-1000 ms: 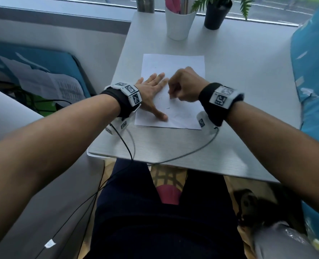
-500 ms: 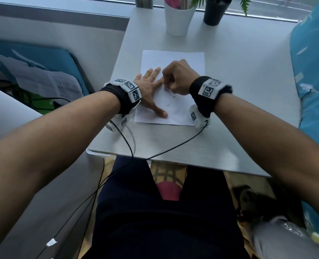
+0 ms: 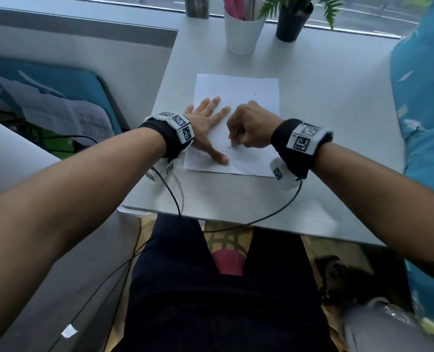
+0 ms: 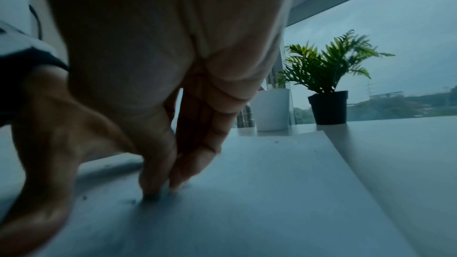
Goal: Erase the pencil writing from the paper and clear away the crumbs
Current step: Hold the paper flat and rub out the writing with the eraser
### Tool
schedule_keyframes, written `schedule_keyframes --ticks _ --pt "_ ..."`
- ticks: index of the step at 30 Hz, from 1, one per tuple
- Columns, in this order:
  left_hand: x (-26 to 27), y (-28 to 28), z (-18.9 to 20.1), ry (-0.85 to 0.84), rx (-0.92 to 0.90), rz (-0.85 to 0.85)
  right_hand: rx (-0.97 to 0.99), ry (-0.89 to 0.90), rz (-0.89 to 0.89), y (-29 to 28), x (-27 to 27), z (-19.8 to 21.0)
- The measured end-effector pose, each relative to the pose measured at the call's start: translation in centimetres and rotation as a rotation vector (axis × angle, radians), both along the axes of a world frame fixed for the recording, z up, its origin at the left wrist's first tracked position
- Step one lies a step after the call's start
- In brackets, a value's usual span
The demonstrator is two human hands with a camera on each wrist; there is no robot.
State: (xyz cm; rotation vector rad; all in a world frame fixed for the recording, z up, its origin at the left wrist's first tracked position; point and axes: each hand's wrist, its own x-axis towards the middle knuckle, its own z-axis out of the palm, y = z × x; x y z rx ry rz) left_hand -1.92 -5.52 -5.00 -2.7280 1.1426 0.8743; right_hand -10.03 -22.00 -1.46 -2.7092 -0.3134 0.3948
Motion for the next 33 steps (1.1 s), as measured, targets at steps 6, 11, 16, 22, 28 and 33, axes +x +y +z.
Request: schedule_keyframes --ticks 6,11,16,22,28,33 --pt "-0.1 -0.1 0.0 0.012 -0.023 -0.002 0.046 -0.128 -0.1 0.6 2.9 0.3" --pt "-0.1 0.0 0.0 0.0 -0.006 0.0 0.015 0.001 -0.023 0.1 0.0 0.2" --pt "-0.2 -0.1 0.0 -0.013 -0.028 0.011 0.05 -0.143 -0.194 1.0 3.1 0.3" --pt "0.0 0.1 -0.6 -0.006 -0.052 0.012 0.118 -0.129 -0.263 0.7 2.2 -1.6" --pt "0.1 0.0 -0.8 -0.008 -0.056 0.009 0.131 -0.137 -0.259 1.3 2.4 -1.8" --pt "0.0 0.0 -0.7 -0.002 -0.036 0.013 0.131 -0.108 -0.253 1.7 2.4 -1.7"
